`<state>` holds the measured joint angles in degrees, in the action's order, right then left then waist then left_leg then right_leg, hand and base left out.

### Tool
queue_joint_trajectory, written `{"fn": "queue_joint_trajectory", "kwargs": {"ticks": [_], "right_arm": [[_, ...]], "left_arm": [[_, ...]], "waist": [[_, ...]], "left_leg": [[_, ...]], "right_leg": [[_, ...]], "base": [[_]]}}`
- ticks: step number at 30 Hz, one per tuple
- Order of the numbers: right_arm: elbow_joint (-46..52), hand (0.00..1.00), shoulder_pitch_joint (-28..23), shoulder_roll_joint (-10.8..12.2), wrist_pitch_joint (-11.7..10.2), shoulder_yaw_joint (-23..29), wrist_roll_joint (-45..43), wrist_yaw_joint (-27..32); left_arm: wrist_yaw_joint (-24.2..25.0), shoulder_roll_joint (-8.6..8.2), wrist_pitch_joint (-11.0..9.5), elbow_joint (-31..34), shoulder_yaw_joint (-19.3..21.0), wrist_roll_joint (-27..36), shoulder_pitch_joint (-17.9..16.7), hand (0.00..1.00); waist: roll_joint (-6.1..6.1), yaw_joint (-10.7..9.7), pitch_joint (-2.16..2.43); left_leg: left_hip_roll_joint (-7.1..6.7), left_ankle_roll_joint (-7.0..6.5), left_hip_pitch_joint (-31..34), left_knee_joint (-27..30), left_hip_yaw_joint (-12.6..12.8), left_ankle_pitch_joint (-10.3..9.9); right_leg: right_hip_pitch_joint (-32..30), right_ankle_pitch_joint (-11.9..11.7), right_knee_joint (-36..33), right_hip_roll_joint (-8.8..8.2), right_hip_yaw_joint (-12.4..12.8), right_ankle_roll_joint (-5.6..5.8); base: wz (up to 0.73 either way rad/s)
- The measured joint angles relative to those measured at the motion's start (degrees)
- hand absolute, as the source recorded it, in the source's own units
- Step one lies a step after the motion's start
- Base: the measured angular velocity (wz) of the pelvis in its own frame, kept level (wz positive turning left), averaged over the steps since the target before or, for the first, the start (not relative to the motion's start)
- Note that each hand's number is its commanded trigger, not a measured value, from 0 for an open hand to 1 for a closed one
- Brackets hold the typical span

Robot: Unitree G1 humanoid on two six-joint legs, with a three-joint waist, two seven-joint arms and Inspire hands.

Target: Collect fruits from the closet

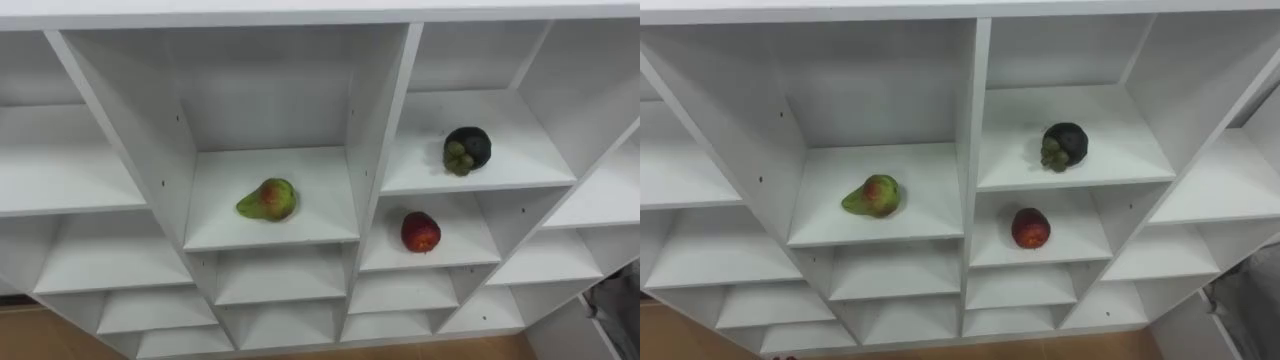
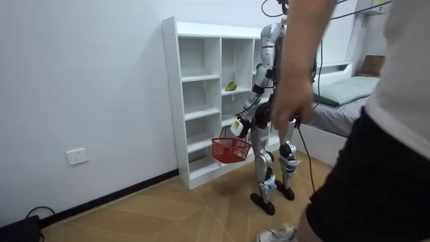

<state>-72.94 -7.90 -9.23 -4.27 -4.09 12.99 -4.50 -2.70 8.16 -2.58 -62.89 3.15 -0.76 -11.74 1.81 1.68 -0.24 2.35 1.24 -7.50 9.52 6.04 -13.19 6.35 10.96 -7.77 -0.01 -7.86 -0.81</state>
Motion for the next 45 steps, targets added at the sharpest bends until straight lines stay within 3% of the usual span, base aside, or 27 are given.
{"fn": "queue_joint_trajectory", "kwargs": {"ticks": [29,38,45], "right_arm": [[1.91,0.0,-0.66,0.07,-1.73,-0.24,-0.47,3.24],[2.4,0.0,-1.26,0.47,-2.26,-0.1,-1.66,7.2],[7.86,0.0,-2.89,0.48,-2.69,1.45,-6.63,13.51]], "left_arm": [[-1.05,-0.05,-0.45,-0.2,-0.81,0.16,0.21,1.0],[-1.4,-0.16,-0.74,-0.19,-1.25,0.42,0.22,1.0],[-2.44,-0.13,-2.49,0.08,-1.26,1.21,0.23,1.0]], "waist": [[-0.7,-0.16,0.15],[-0.7,-1.32,0.1],[-0.69,-1.59,0.08]], "left_leg": [[0.0,0.0,-0.05,-0.14,0.01,0.0],[0.0,0.0,-0.18,-0.15,0.12,0.0],[0.09,0.0,-0.36,-0.14,1.5,0.0]], "right_leg": [[0.0,-0.03,-0.02,-0.04,-0.09,-0.01],[0.04,-0.06,-0.13,0.01,0.12,-0.04],[-0.62,-0.07,-0.88,0.05,1.23,-0.02]], "base": [[0.0],[-0.01],[-0.09]]}}
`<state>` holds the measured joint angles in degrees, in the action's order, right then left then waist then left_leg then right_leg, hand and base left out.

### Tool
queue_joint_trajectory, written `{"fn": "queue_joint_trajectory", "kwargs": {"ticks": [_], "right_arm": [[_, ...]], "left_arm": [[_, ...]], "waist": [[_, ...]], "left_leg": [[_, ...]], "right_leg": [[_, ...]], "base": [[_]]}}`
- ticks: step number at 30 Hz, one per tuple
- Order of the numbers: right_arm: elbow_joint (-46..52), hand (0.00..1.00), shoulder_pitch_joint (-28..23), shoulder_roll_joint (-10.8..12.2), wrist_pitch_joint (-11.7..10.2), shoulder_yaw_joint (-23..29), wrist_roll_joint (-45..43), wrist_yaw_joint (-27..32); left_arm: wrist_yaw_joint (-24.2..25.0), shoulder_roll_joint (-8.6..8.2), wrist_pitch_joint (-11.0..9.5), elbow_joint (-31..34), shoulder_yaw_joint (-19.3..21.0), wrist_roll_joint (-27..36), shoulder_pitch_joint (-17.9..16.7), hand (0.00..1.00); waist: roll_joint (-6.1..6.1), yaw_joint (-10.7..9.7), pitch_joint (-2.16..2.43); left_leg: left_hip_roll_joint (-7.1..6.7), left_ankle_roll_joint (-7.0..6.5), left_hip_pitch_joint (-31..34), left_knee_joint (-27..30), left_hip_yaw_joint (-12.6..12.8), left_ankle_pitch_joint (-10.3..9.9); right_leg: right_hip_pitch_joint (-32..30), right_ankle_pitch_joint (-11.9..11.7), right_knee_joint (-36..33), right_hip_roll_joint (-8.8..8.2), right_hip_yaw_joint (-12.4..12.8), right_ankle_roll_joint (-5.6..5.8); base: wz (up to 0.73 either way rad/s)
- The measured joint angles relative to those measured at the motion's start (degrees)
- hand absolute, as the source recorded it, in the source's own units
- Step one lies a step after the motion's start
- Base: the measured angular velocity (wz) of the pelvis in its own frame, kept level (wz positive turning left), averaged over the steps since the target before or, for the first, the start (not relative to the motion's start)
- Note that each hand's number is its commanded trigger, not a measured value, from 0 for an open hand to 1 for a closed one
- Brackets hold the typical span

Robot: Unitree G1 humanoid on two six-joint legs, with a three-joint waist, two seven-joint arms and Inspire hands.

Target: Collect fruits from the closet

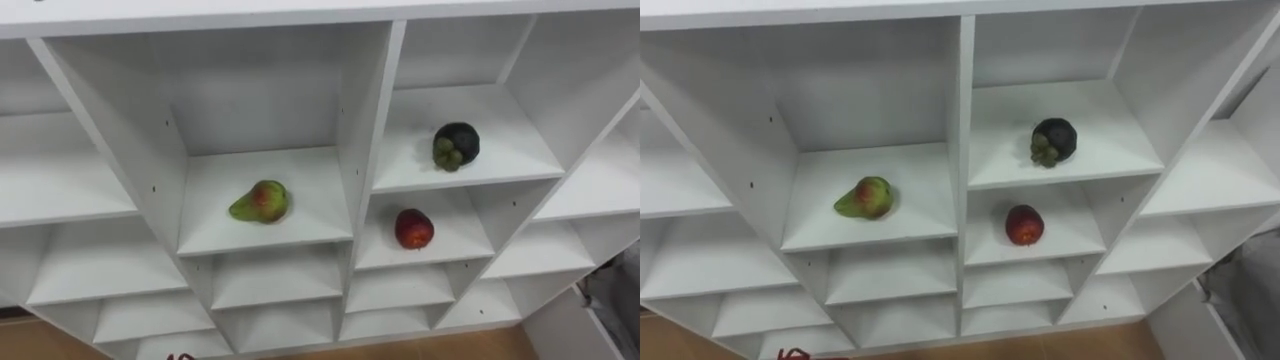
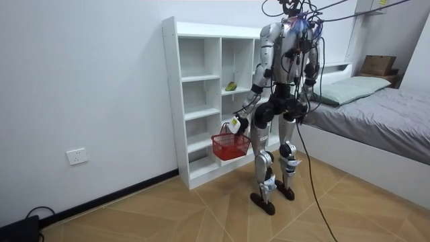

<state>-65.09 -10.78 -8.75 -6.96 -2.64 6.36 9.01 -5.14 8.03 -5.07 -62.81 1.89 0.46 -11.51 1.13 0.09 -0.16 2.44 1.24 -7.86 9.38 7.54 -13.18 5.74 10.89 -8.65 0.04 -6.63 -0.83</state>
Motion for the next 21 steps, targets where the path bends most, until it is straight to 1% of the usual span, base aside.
{"fn": "queue_joint_trajectory", "kwargs": {"ticks": [3,5,6,8,9,10,11,12,13,15,17,18,19,20,21], "right_arm": [[3.68,0.0,-0.76,0.08,-0.63,1.12,-3.03,3.26],[7.78,0.0,-2.02,0.12,-0.7,1.68,-5.13,5.37],[10.78,0.0,-2.82,0.13,-0.87,1.75,-6.53,6.82],[16.33,0.0,-4.71,0.13,-1.23,1.89,-9.07,8.7],[22.74,0.0,-6.8,0.18,-1.27,2.11,-11.93,9.81],[28.62,0.0,-8.63,0.21,-2.05,2.01,-14.1,11.21],[31.18,0.0,-9.39,0.23,-2.43,1.86,-14.66,11.9],[35.41,0.0,-10.55,0.23,-3.44,1.61,-15.57,13.08],[38.67,0.0,-11.22,0.23,-3.96,1.52,-15.92,13.89],[43.8,0.0,-12.0,0.19,-4.09,1.69,-15.94,14.88],[52.76,0.0,-13.67,0.16,-4.41,1.84,-16.11,16.55],[54.53,0.0,-13.95,0.17,-4.84,1.88,-16.45,17.01],[57.09,0.0,-14.24,0.17,-6.13,1.99,-18.17,18.15],[57.9,0.0,-14.22,0.17,-6.8,2.07,-18.87,18.73],[59.32,0.0,-14.17,0.16,-7.41,2.22,-19.96,19.71]], "left_arm": [[-0.62,-0.01,-0.25,-0.06,-0.01,0.01,0.01,1.0],[-0.71,0.01,-0.3,0.32,-0.3,0.0,-0.07,1.0],[-0.72,-0.01,-0.31,1.17,-0.31,-0.03,-0.52,1.0],[-0.74,0.03,-0.31,2.22,-0.3,-0.15,-0.95,1.0],[-0.74,0.07,-0.4,2.84,-0.3,-0.16,-1.17,1.0],[-0.74,0.22,-0.54,3.15,-0.31,-0.05,-1.32,1.0],[-0.76,0.32,-0.75,3.19,-0.31,-0.03,-1.33,1.0],[-0.83,0.55,-1.43,3.16,-0.3,0.02,-1.42,1.0],[-0.85,0.72,-1.93,3.16,-0.3,0.03,-1.52,1.0],[-0.83,0.78,-2.57,3.04,-0.26,0.06,-1.86,1.0],[-0.83,0.73,-2.98,3.39,-0.24,-0.02,-2.57,1.0],[-0.82,0.74,-3.08,3.45,-0.24,-0.01,-2.78,1.0],[-0.82,0.74,-3.25,3.43,-0.24,0.04,-3.18,1.0],[-0.82,0.75,-3.35,3.41,-0.25,0.12,-3.27,1.0],[-0.82,0.75,-3.62,3.3,-0.3,0.17,-3.49,1.0]], "waist": [[0.02,-0.04,0.0],[0.0,-0.04,0.0],[-0.09,-0.1,0.05],[-0.05,-0.2,0.01],[-0.09,-0.21,0.05],[-0.32,-0.47,0.04],[-0.2,-0.63,0.11],[-0.19,-0.96,0.12],[-0.1,-1.15,0.12],[-0.06,-1.28,0.1],[-0.35,-1.38,0.48],[-0.34,-1.62,0.46],[-0.49,-1.77,0.41],[-0.55,-1.95,0.36],[-0.38,-2.15,0.38]], "left_leg": [[0.01,0.0,-0.47,-0.02,0.34,0.0],[0.01,0.0,-0.51,-0.02,0.51,0.0],[0.02,0.0,-0.55,-0.01,0.56,0.0],[0.08,0.0,-0.61,-0.01,1.32,0.0],[0.1,0.0,-0.48,-0.01,1.57,0.0],[0.12,0.0,-0.29,-0.01,1.63,0.0],[0.12,0.0,-0.26,-0.01,1.66,0.0],[0.12,0.0,-0.32,-0.08,1.84,0.0],[0.12,0.0,-0.36,-0.12,2.01,0.0],[0.11,0.0,-0.23,-0.22,2.41,0.0],[0.09,0.0,0.26,-0.23,2.6,0.0],[0.09,0.0,0.26,-0.23,2.64,0.0],[0.09,0.0,0.18,-0.24,2.65,0.0],[0.09,0.0,0.12,-0.23,2.65,0.0],[0.08,0.0,0.09,-0.24,2.65,0.0]], "right_leg": [[0.14,-0.09,-0.08,0.05,0.51,0.04],[0.04,-0.09,-0.13,0.05,0.66,0.05],[-0.07,-0.1,-0.12,0.08,0.9,0.05],[-0.2,-0.09,-0.11,0.11,1.19,0.05],[-0.52,-0.12,-0.17,0.16,1.57,0.09],[-0.82,-0.24,-0.2,0.2,1.78,0.08],[-0.84,-0.27,-0.22,0.2,1.79,0.1],[-0.88,-0.27,-0.23,0.19,1.86,0.11],[-0.94,-0.27,-0.25,0.19,1.93,0.11],[-1.24,-0.3,-0.29,0.2,1.93,0.17],[-1.99,-0.43,-0.54,0.24,2.27,0.22],[-1.98,-0.53,-0.61,0.29,2.44,0.22],[-1.94,-0.57,-0.6,0.32,2.7,0.2],[-1.89,-0.58,-0.6,0.32,2.69,0.2],[-1.86,-0.58,-0.64,0.32,2.64,0.2]], "base": [[-0.09],[-0.05],[-0.08],[-0.1],[-0.13],[-0.11],[-0.07],[-0.04],[-0.07],[-0.08],[-0.09],[-0.1],[-0.07],[-0.05],[0.0]]}}
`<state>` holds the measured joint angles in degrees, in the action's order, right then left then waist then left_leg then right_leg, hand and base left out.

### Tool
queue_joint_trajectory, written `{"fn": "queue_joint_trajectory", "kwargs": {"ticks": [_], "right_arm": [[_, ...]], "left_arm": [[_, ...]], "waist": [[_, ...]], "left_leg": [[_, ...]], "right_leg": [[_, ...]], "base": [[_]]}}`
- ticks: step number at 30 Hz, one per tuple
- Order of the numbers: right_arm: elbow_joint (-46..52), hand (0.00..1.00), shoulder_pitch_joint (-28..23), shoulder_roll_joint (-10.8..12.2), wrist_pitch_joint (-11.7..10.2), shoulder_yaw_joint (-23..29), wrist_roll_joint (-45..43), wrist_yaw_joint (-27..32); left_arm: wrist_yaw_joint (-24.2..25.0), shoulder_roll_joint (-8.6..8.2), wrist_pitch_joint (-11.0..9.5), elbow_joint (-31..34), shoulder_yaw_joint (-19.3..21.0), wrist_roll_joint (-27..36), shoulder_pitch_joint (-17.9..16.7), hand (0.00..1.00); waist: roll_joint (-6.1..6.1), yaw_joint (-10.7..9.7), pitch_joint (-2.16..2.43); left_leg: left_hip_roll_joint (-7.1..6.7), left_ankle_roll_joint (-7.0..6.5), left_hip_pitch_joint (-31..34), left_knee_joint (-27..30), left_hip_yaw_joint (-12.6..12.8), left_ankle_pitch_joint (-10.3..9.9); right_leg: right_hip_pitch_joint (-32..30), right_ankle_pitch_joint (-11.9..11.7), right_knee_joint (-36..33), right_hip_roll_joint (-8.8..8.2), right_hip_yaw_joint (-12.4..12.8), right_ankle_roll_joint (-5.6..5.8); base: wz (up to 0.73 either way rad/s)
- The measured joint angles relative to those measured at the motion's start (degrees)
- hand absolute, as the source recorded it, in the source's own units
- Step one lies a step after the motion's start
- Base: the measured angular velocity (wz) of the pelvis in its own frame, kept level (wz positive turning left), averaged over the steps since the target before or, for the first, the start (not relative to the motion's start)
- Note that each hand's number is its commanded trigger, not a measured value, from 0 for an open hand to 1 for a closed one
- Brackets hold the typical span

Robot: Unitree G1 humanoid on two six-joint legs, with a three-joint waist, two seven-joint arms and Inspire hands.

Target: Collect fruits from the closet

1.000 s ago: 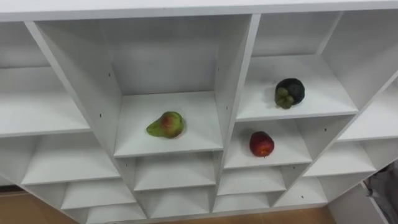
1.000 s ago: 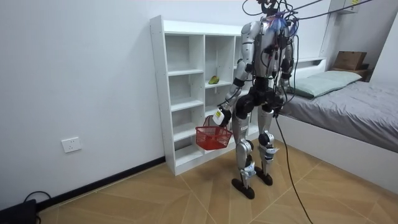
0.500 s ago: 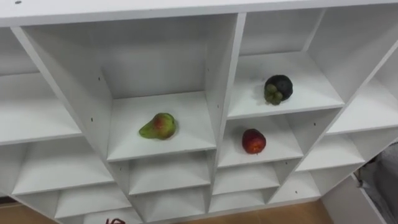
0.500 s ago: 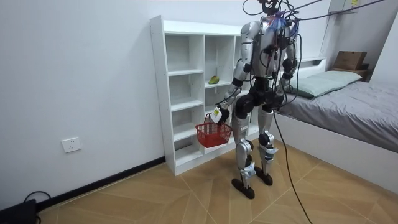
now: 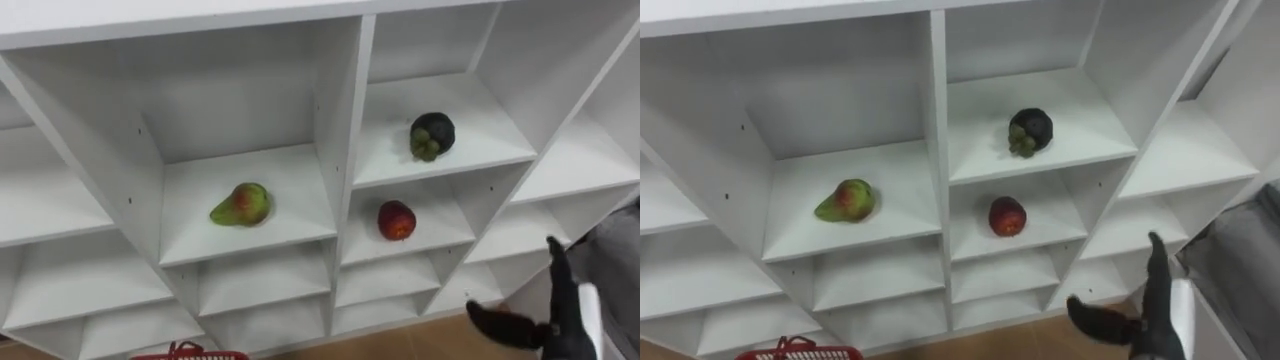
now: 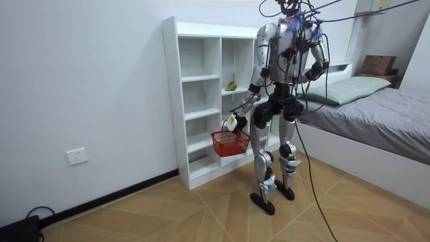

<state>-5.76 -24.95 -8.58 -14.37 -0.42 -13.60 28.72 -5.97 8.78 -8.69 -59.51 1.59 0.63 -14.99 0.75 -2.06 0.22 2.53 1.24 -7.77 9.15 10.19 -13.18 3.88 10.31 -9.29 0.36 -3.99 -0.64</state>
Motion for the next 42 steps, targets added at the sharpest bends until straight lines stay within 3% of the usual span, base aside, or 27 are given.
{"fn": "queue_joint_trajectory", "kwargs": {"ticks": [11,17,19,27,29,37,42], "right_arm": [[8.47,0.0,2.66,-0.07,-3.54,-0.83,-6.45,6.12],[13.79,0.0,3.8,-0.95,-3.49,-4.56,-7.48,7.48],[16.88,0.0,3.82,-2.45,-3.52,-5.95,-7.52,7.44],[17.35,0.0,5.52,-5.35,-3.36,-6.14,-7.49,6.73],[17.36,0.0,6.03,-5.34,-3.17,-6.14,-7.49,6.69],[17.37,0.0,10.87,-5.5,-3.06,-6.16,-9.03,4.55],[17.28,0.0,12.26,-6.51,-3.08,-6.15,-8.98,4.11]], "left_arm": [[0.1,0.9,-0.85,-2.41,-3.1,1.96,1.11,1.0],[1.16,0.88,-0.83,-2.43,-6.02,2.16,1.58,1.0],[2.08,0.87,-0.77,-2.44,-6.37,2.16,1.92,1.0],[4.46,0.93,-0.24,-2.49,-6.3,2.18,2.75,1.0],[4.49,0.94,-0.05,-2.51,-6.26,2.16,2.81,1.0],[5.42,1.68,-0.04,-2.45,-5.92,2.13,3.0,1.0],[5.46,2.24,-0.04,-2.46,-5.97,2.11,3.06,1.0]], "waist": [[-0.87,0.76,-0.08],[-1.85,1.54,0.14],[-2.03,2.27,0.16],[-1.64,3.39,0.09],[-1.09,3.77,-0.19],[0.77,4.24,-0.07],[1.08,4.1,-0.22]], "left_leg": [[-0.01,0.0,0.39,-0.02,0.52,0.0],[-0.04,-0.01,0.49,-0.02,0.56,0.01],[-0.04,-0.01,0.4,-0.01,0.54,0.01],[-0.04,-0.01,0.33,-0.02,0.42,0.01],[-0.03,-0.01,0.47,-0.03,0.01,0.01],[0.0,-0.08,1.19,0.0,-1.87,0.06],[-0.01,-0.09,1.16,0.04,-2.81,0.07]], "right_leg": [[-0.94,-0.17,-0.5,0.01,0.63,0.07],[-1.01,-0.26,-0.48,-0.06,0.4,0.1],[-0.99,-0.27,-0.5,-0.05,0.41,0.09],[-0.89,-0.3,-0.51,-0.08,0.25,0.09],[-0.91,-0.3,-0.54,-0.07,0.2,0.08],[-0.77,-0.36,-0.37,-0.14,-1.65,-0.03],[-0.01,-0.38,-0.31,-0.22,-2.69,-0.06]], "base": [[-0.03],[0.0],[0.0],[0.0],[0.02],[0.12],[0.09]]}}
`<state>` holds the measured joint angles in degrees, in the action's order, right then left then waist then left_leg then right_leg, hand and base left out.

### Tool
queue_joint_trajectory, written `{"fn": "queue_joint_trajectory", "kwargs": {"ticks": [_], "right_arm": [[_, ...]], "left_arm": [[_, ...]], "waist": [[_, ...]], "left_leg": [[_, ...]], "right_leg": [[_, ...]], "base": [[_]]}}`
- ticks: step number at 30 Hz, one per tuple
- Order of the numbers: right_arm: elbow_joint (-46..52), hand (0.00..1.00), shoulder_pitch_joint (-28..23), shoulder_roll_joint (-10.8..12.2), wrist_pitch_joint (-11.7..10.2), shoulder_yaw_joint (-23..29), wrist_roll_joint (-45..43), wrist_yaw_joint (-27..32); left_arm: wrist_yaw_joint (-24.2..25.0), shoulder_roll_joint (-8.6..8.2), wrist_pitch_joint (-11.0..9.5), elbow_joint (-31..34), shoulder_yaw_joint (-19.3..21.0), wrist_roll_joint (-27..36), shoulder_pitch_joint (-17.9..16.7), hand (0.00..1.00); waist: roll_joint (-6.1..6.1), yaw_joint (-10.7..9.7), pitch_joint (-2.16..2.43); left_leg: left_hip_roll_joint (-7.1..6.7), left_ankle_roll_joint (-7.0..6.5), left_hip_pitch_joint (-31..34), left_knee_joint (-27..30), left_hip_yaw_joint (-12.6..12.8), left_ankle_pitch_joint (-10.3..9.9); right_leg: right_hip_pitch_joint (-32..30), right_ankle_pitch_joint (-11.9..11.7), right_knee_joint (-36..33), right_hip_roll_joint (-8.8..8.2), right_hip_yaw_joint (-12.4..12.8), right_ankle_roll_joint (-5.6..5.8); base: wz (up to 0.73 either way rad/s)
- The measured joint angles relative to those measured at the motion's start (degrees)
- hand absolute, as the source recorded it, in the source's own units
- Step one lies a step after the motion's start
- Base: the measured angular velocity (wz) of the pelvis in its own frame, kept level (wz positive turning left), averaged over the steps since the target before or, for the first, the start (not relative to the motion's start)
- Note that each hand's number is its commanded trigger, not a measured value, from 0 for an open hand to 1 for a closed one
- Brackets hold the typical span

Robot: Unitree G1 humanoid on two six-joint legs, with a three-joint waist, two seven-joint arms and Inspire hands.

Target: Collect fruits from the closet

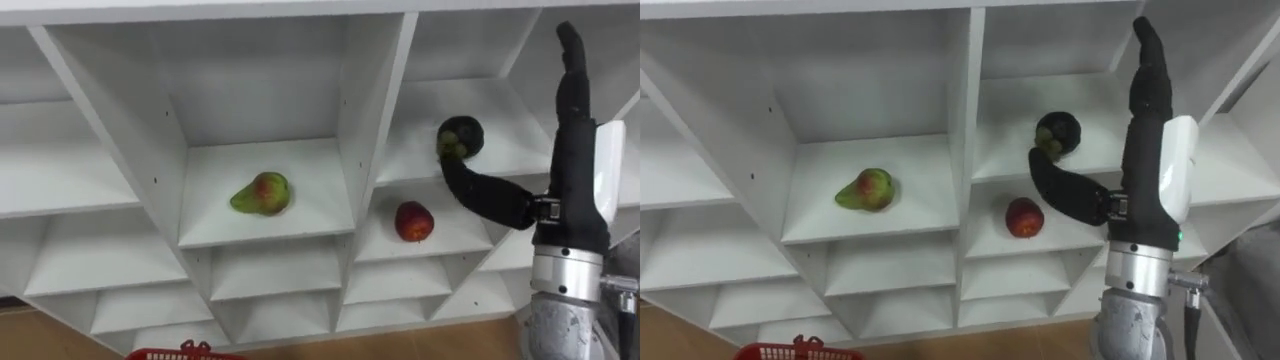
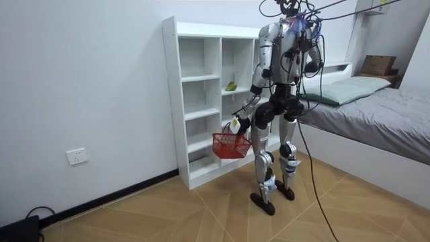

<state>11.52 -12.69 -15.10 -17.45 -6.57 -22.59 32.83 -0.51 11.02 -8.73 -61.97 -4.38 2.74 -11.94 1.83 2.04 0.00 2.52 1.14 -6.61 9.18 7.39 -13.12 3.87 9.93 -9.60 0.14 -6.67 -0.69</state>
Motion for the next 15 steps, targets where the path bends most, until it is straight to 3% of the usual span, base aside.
{"fn": "queue_joint_trajectory", "kwargs": {"ticks": [9,15], "right_arm": [[-1.6,0.0,0.93,-1.04,0.03,0.56,4.89,-4.66],[-5.58,0.0,2.56,-1.09,0.21,1.27,7.06,-6.77]], "left_arm": [[-0.01,0.14,0.1,0.04,1.05,-0.27,0.18,1.0],[0.02,0.22,1.35,0.06,2.21,-1.19,0.41,1.0]], "waist": [[1.14,0.0,-0.22],[1.63,-0.06,-0.2]], "left_leg": [[-0.05,-0.27,0.01,0.13,-0.47,0.18],[-0.08,-0.27,-0.29,0.23,-1.14,0.18]], "right_leg": [[0.21,-0.03,0.04,-0.17,-0.82,-0.06],[0.94,-0.04,0.37,-0.19,-1.19,-0.08]], "base": [[0.03],[0.04]]}}
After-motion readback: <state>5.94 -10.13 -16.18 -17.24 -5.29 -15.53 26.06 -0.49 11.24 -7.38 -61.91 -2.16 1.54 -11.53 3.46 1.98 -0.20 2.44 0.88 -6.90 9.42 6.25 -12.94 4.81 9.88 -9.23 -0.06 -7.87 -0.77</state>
